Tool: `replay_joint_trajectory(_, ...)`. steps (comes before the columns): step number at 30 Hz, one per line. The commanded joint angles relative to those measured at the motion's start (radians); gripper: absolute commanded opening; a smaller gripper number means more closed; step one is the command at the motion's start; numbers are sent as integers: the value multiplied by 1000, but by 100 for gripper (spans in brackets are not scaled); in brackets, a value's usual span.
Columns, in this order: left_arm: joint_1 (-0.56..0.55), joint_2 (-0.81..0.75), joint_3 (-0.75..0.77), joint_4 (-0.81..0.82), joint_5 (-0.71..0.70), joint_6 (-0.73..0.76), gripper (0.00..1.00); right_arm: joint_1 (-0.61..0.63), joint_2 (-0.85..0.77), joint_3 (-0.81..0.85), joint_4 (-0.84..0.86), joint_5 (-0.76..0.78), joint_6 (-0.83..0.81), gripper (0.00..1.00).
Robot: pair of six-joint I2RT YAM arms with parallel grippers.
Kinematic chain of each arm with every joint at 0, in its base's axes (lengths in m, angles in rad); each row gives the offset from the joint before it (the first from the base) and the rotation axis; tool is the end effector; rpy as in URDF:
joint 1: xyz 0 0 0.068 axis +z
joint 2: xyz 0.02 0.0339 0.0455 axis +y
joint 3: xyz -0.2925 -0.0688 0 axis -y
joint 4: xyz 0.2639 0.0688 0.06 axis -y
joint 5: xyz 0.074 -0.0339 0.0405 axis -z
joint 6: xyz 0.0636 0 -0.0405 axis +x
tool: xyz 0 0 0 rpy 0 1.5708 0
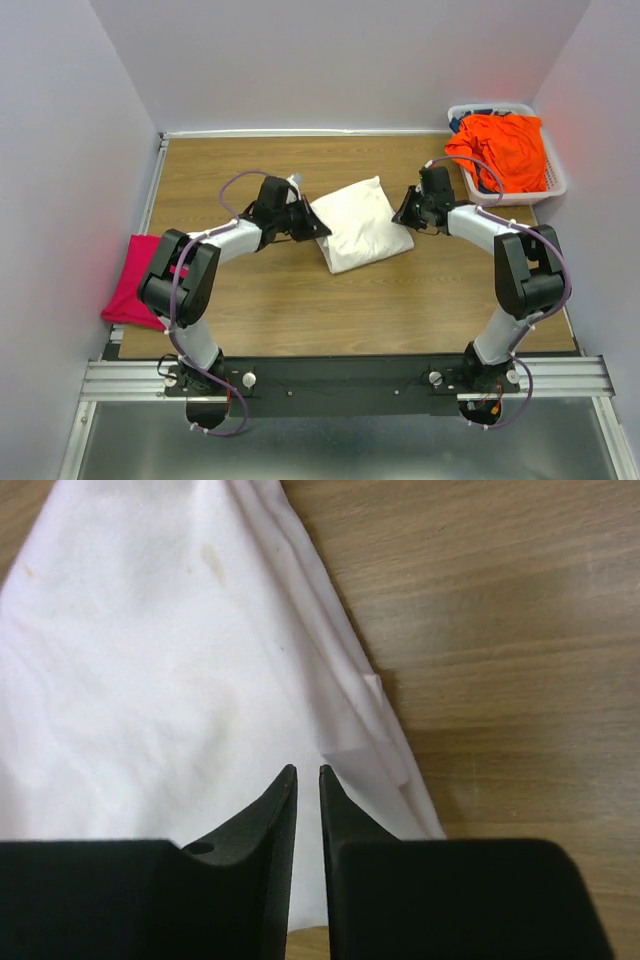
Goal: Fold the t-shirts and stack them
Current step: Fold the tshirt
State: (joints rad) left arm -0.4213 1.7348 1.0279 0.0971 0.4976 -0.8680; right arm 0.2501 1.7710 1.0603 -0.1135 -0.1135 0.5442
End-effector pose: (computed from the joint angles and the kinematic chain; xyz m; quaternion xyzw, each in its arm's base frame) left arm 0.3653 -0.1970 0.2019 -0.0794 0.8633 -0.4437 0.2269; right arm 0.3959 0.1086 0.1728 0.1157 0.9226 0.1895 0.3153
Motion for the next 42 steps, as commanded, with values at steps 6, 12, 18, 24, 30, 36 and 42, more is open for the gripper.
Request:
replay_joint_trajectory(6, -45, 81, -178, 125, 39, -39, 0, 34, -61, -34, 11, 35, 13, 27)
replay_joint_trajectory(12, -37, 16, -177, 72, -7, 29, 30, 54, -81, -22, -18, 78, -18, 43)
replay_joint_trajectory(18, 10, -133, -150, -80, -57, 116, 38, 123, -137, -48, -60, 199, -36, 44)
replay_joint_trajectory(24, 13, -172, -40, -206, -154, 178, 25, 268, -171, -91, -80, 316, -38, 44)
replay_joint_trajectory(30, -27, 58, 115, -195, -168, 165, 9, 391, -151, -97, -80, 387, -38, 44)
replay_joint_trajectory(36, -34, 227, 195, -188, -226, 129, 4, 478, -99, -128, -84, 442, -44, 44)
replay_joint_trajectory(42, -10, 299, 219, -171, -229, 113, 3, 544, -91, -204, -92, 396, 16, 44)
